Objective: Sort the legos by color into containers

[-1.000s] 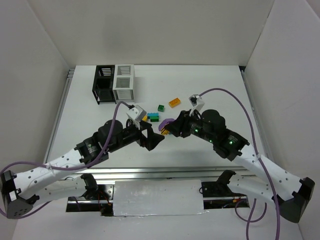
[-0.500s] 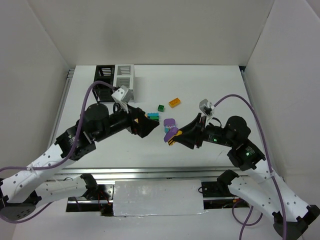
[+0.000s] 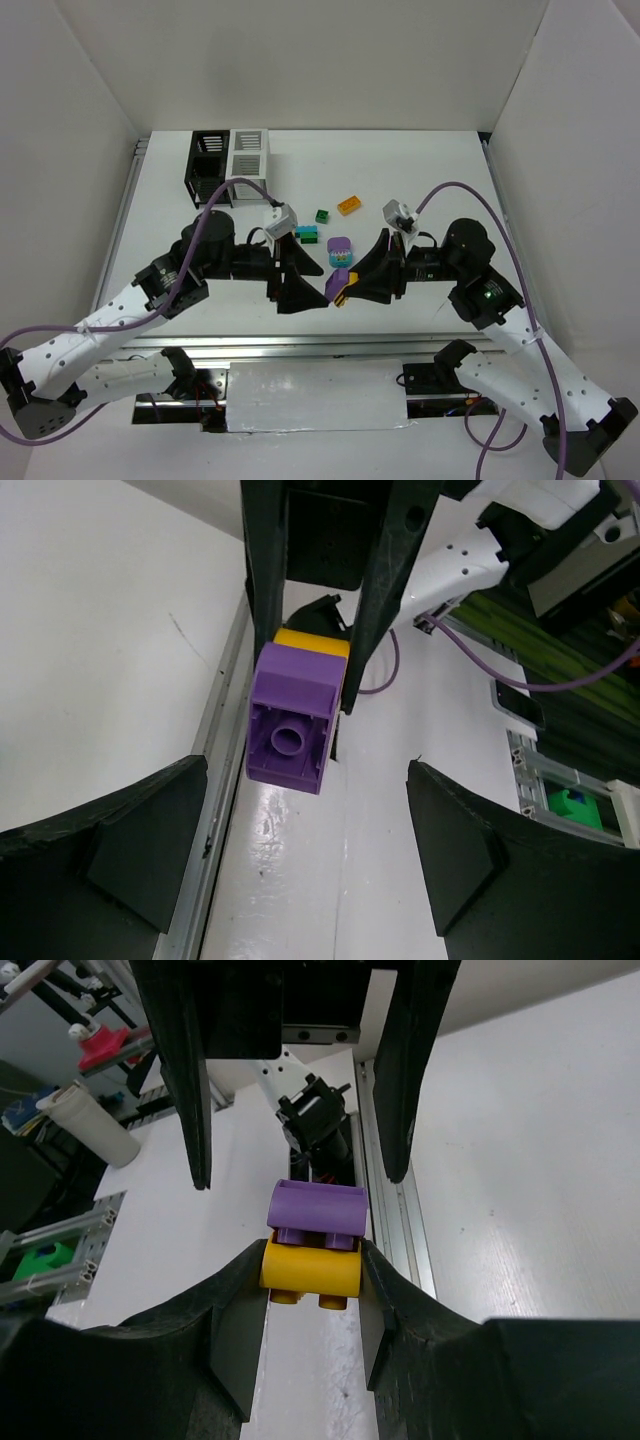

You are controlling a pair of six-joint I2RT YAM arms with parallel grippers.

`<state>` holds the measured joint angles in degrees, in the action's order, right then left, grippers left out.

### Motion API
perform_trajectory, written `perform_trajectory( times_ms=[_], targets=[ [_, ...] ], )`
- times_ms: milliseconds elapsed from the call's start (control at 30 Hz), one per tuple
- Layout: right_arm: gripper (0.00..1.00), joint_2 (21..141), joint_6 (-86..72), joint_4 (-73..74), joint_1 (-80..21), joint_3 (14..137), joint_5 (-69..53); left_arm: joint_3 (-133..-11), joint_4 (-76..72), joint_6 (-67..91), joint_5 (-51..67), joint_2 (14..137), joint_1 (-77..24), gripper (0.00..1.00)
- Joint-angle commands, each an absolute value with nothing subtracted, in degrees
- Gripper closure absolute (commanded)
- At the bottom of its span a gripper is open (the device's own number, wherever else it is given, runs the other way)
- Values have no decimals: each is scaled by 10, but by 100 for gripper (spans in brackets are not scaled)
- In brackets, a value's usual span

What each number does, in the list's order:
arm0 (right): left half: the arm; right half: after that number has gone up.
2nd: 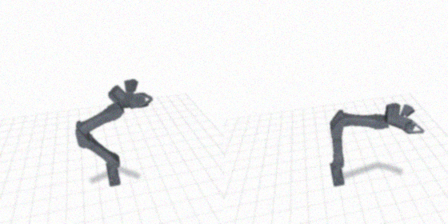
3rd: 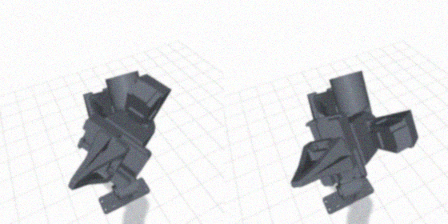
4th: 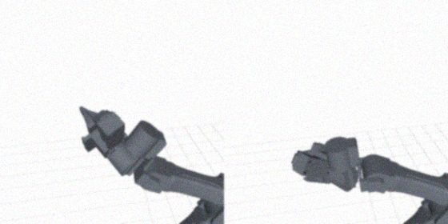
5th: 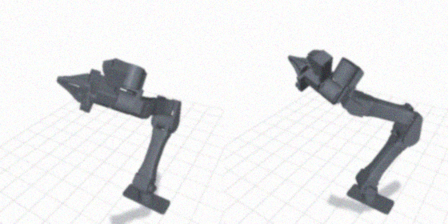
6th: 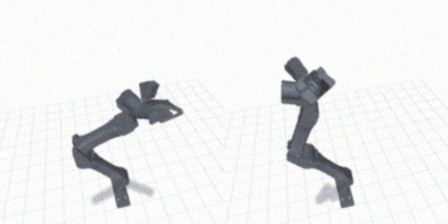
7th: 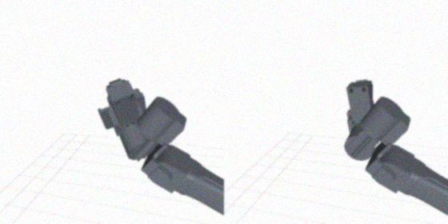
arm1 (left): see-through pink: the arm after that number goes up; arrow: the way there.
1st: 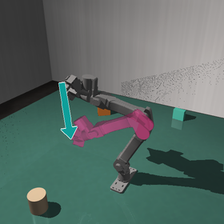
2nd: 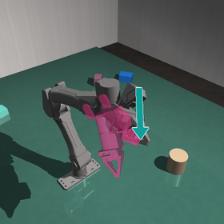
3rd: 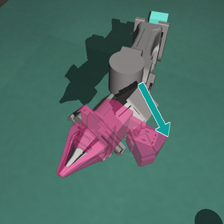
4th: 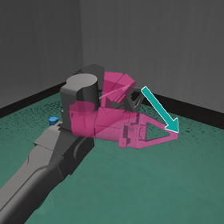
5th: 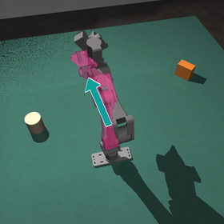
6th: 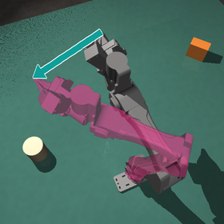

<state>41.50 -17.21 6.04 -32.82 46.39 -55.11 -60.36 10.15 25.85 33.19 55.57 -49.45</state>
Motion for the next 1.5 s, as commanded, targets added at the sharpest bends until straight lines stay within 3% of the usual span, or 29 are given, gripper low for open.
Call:
perform_trajectory(
  times_ms=[0, 233, 433, 600, 833, 967, 1000, 1033, 1100, 1267, 1467],
  targets=[
    [100, 424, -170, 47, -323, 505, -584, -604, 42, 253, 388, 554, -493, 7],
    [100, 437, -164, 38, -323, 509, -618, -599, 21, 269, 376, 583, -492, 10],
    [100, 437, -157, 30, -323, 501, -635, -601, 5, 279, 398, 598, -492, 23],
    [100, 438, -163, 19, -323, 496, -629, -601, -11, 279, 407, 600, -492, 50],
    [100, 455, -192, -24, -323, 484, -650, -604, -17, 281, 424, 625, -492, 42],
    [100, 454, -190, -24, -323, 485, -650, -596, -39, 291, 439, 629, -492, 44],
    [100, 454, -188, -25, -323, 484, -650, -594, -45, 292, 443, 629, -492, 47],
    [100, 454, -185, -23, -322, 484, -647, -597, -40, 289, 441, 629, -492, 72],
    [100, 448, -171, -6, -321, 485, -641, -605, -19, 279, 423, 622, -491, 100],
    [100, 449, -150, -4, -319, 475, -650, -606, -24, 273, 440, 601, -488, 100],
    [100, 448, -133, 15, -313, 471, -621, -665, 114, 239, 324, 583, -446, 100]
  ],
)
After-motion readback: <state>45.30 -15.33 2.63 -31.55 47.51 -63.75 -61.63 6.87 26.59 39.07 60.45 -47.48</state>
